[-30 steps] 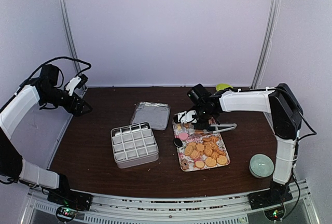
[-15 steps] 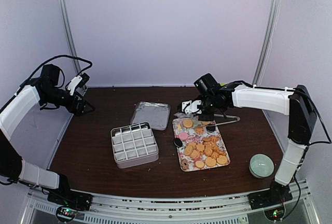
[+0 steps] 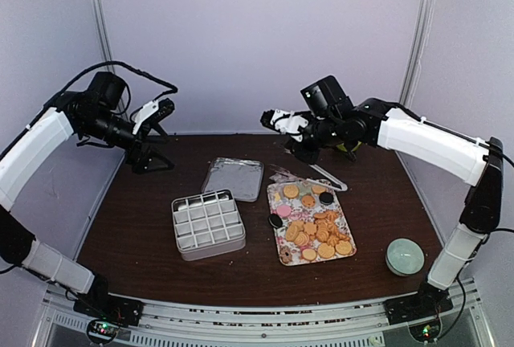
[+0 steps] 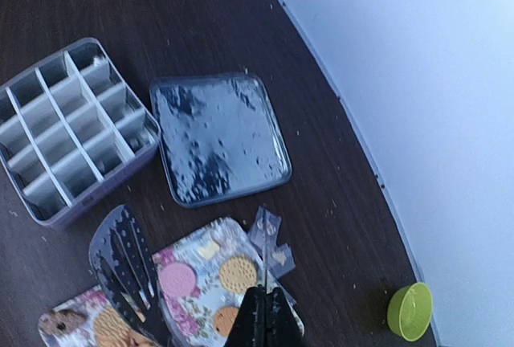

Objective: Pack the cookies
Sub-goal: Pick up the clamp from the plate, then pass from the right arm to the left

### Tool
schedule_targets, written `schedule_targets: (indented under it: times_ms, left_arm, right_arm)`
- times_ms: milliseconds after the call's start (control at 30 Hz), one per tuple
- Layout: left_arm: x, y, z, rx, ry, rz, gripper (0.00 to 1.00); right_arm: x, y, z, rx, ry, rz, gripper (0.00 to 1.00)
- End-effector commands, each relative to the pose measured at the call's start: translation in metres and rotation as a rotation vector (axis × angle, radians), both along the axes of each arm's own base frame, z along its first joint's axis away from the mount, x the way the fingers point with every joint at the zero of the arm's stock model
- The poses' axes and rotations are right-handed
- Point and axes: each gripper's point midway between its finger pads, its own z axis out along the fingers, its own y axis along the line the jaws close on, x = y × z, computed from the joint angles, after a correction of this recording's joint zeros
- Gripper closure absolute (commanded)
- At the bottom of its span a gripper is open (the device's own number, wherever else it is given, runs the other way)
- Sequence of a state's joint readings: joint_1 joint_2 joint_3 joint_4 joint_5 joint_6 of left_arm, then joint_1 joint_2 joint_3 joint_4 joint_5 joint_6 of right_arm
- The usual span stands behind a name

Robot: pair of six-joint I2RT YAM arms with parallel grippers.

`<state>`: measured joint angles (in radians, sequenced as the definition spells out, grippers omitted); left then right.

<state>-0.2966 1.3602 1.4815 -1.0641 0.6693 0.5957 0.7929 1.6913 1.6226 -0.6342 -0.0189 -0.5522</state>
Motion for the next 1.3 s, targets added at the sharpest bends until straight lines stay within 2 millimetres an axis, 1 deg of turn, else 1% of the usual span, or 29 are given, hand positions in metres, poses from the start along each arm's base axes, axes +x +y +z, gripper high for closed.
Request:
schedule_targets:
  times_ms: [0, 100, 200, 300, 333, 367, 467, 500, 600, 733, 800, 833, 967, 1000, 1067, 1200, 1267]
  left_arm:
    - [-0.049, -0.013, 0.019, -0.037, -0.074, -0.189, 0.05]
    - [-0.064, -0.025, 0.026, -0.046, -0.195, -0.244, 0.11]
    - [-0.078, -0.037, 0.032, -0.075, -0.29, -0.29, 0.15]
    - [-0.089, -0.046, 0.03, -0.066, -0.332, -0.331, 0.21]
    - [-0.091, -0.048, 0.028, -0.055, -0.341, -0.344, 0.25]
    - [-0.092, -0.05, 0.025, -0.045, -0.345, -0.354, 0.29]
    - [-0.084, -0.053, 0.018, -0.011, -0.36, -0.339, 0.46]
    - [-0.081, -0.053, 0.015, 0.001, -0.36, -0.329, 0.48]
    - [-0.074, -0.052, 0.008, 0.029, -0.346, -0.303, 0.51]
    - [-0.075, -0.053, 0.002, 0.031, -0.328, -0.302, 0.51]
    - [-0.073, -0.054, -0.001, 0.039, -0.339, -0.295, 0.5]
    - [-0.074, -0.055, -0.003, 0.043, -0.343, -0.299, 0.5]
    - [-0.073, -0.058, -0.007, 0.043, -0.329, -0.301, 0.53]
    - [-0.073, -0.06, -0.009, 0.043, -0.317, -0.303, 0.55]
    - [-0.074, -0.062, -0.012, 0.044, -0.302, -0.304, 0.62]
    - [-0.067, -0.063, -0.019, 0.06, -0.274, -0.27, 0.84]
    - [-0.067, -0.061, -0.022, 0.067, -0.269, -0.263, 0.9]
  right_arm:
    - [-0.022, 0.043, 0.021, 0.176, 0.107, -0.057, 1.0]
    - [-0.044, 0.076, 0.023, 0.234, 0.169, -0.014, 1.0]
    - [-0.062, 0.105, 0.023, 0.268, 0.211, 0.031, 1.0]
    - [-0.072, 0.124, 0.03, 0.299, 0.23, 0.055, 1.0]
    - [-0.075, 0.13, 0.036, 0.315, 0.227, 0.065, 1.0]
    - [-0.078, 0.135, 0.039, 0.328, 0.23, 0.073, 1.0]
    - [-0.087, 0.149, 0.045, 0.358, 0.247, 0.096, 1.0]
    - [-0.09, 0.153, 0.045, 0.361, 0.252, 0.102, 1.0]
    - [-0.095, 0.162, 0.044, 0.361, 0.261, 0.114, 1.0]
    - [-0.099, 0.171, 0.045, 0.365, 0.261, 0.127, 1.0]
    - [-0.1, 0.173, 0.04, 0.356, 0.266, 0.129, 1.0]
    - [-0.1, 0.175, 0.047, 0.366, 0.258, 0.132, 1.0]
    - [-0.1, 0.179, 0.053, 0.377, 0.249, 0.143, 1.0]
    - [-0.1, 0.181, 0.053, 0.38, 0.248, 0.142, 1.0]
    - [-0.1, 0.184, 0.055, 0.391, 0.246, 0.141, 1.0]
    - [-0.099, 0.189, 0.059, 0.422, 0.244, 0.14, 1.0]
    - [-0.1, 0.191, 0.061, 0.435, 0.248, 0.146, 1.0]
